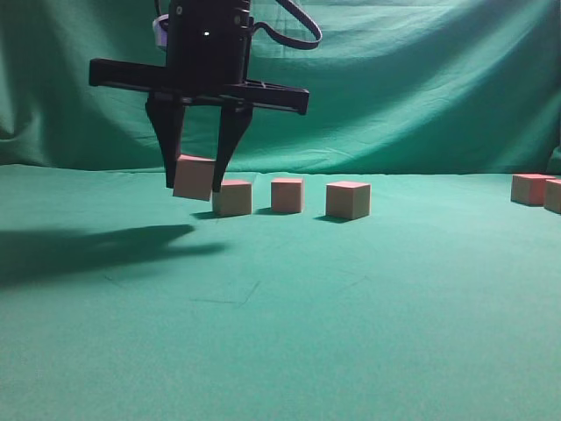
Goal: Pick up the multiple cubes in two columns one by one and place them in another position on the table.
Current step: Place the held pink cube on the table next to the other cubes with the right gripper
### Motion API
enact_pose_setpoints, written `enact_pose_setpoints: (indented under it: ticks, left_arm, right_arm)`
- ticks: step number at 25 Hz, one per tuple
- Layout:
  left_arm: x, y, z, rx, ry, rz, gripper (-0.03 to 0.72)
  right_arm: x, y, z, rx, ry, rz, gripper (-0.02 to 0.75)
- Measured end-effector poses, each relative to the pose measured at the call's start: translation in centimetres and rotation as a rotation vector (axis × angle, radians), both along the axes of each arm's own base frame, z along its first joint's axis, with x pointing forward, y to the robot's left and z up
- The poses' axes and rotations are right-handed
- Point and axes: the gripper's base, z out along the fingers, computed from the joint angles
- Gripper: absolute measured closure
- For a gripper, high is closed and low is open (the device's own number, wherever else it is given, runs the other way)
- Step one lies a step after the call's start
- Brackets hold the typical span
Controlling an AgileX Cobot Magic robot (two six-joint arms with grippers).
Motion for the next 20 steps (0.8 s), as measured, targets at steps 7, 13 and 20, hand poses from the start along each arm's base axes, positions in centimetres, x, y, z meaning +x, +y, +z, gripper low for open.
enact_pose_setpoints:
  ticks: [7, 13, 20]
  left_arm:
    - [0.0, 0.0, 0.0, 0.0, 0.0, 0.0, 0.688]
    - [0.0, 0.0, 0.0, 0.0, 0.0, 0.0, 0.688]
    - [0.0, 0.0, 0.0, 0.0, 0.0, 0.0, 0.688]
  right_arm:
    - [0.3, 0.2, -1.4, -0.013, 0.001, -0.013, 0.475]
    - [0.5, 0.1, -1.8, -0.034, -0.012, -0.011, 0.475]
    - [0.7, 0.1, -1.7, -0.029, -0.036, -0.008, 0.475]
